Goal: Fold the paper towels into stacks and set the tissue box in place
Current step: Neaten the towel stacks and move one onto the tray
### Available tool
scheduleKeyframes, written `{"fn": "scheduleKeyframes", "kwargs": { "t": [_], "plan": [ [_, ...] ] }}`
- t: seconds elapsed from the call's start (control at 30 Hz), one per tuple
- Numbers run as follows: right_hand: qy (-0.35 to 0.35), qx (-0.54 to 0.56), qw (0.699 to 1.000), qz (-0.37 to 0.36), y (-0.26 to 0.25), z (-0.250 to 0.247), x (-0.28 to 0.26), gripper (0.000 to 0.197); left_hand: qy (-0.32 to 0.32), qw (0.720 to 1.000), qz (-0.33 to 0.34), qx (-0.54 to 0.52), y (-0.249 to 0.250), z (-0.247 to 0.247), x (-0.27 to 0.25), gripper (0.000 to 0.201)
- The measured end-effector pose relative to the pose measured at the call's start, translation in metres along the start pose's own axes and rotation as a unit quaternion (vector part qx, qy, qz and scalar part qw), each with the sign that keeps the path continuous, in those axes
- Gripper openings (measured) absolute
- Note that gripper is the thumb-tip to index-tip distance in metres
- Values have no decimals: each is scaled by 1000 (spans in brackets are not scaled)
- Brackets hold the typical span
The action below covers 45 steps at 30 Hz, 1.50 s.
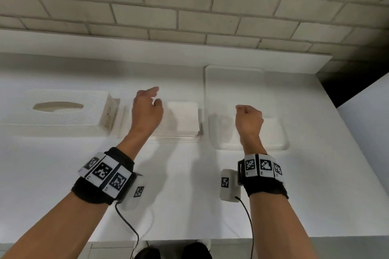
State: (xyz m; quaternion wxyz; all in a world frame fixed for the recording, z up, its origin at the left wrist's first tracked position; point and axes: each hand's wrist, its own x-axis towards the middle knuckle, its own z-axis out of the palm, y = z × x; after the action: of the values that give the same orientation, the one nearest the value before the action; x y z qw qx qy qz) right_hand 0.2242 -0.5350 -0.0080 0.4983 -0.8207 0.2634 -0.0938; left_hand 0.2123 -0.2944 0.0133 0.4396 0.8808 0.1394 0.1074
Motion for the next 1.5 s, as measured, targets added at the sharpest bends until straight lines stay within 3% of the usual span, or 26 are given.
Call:
{"fn": "scheduleKeyframes", "kwargs": {
  "t": [0.1, 0.2, 0.27, 0.37, 0.5, 0.6, 0.67, 0.73, 0.83, 0.9, 1.03, 1.13, 1.17, 1.23, 1.37, 1.5],
  "plan": [
    [66, -48, 996, 30, 18, -52, 26, 33, -171, 977, -33, -120, 50, 52, -31, 35],
    [51, -121, 990, 58, 44, -82, 43, 30, -287, 941, -139, -117, 70, 106, -51, 42],
    [18, -173, 983, 62, 59, -91, 51, 30, -289, 936, -183, -79, 74, 128, -56, 44],
    [-29, -218, 974, 58, 77, -93, 61, 32, -267, 944, -195, 7, 76, 144, -58, 34],
    [-49, -219, 973, 47, 90, -84, 73, 35, -231, 945, -232, 15, 82, 155, -53, 32],
    [-43, -221, 973, 45, 98, -74, 79, 35, -228, 936, -266, 12, 89, 160, -49, 6],
    [-41, -221, 973, 52, 102, -70, 79, 38, -229, 927, -296, -1, 88, 166, -46, 22],
    [-40, -221, 973, 60, 105, -68, 79, 38, -232, 926, -299, -13, 93, 167, -46, 12],
    [-37, -200, 977, 70, 108, -69, 82, 36, -244, 921, -301, -53, 98, 168, -47, 40],
    [-41, -173, 980, 86, 108, -70, 84, 42, -263, 912, -302, -84, 101, 166, -46, 48],
    [-46, -141, 984, 95, 105, -76, 82, 42, -273, 895, -309, -173, 112, 156, -47, 44],
    [-24, -50, 992, 114, 96, -83, 77, 16, -273, 896, -265, -229, 127, 147, -49, 37],
    [-7, 11, 990, 140, 95, -85, 77, 19, -277, 897, -245, -241, 135, 141, -50, 38],
    [-4, 177, 962, 210, 90, -89, 73, 32, -291, 895, -209, -267, 151, 129, -51, 38],
    [-131, 429, 853, 267, 84, -95, 59, 68, -318, 880, -156, -318, 178, 94, -55, 30],
    [-222, 555, 768, 230, 64, -102, 37, 60, -309, 872, -161, -343, 164, 55, -55, 27]
  ]
}}
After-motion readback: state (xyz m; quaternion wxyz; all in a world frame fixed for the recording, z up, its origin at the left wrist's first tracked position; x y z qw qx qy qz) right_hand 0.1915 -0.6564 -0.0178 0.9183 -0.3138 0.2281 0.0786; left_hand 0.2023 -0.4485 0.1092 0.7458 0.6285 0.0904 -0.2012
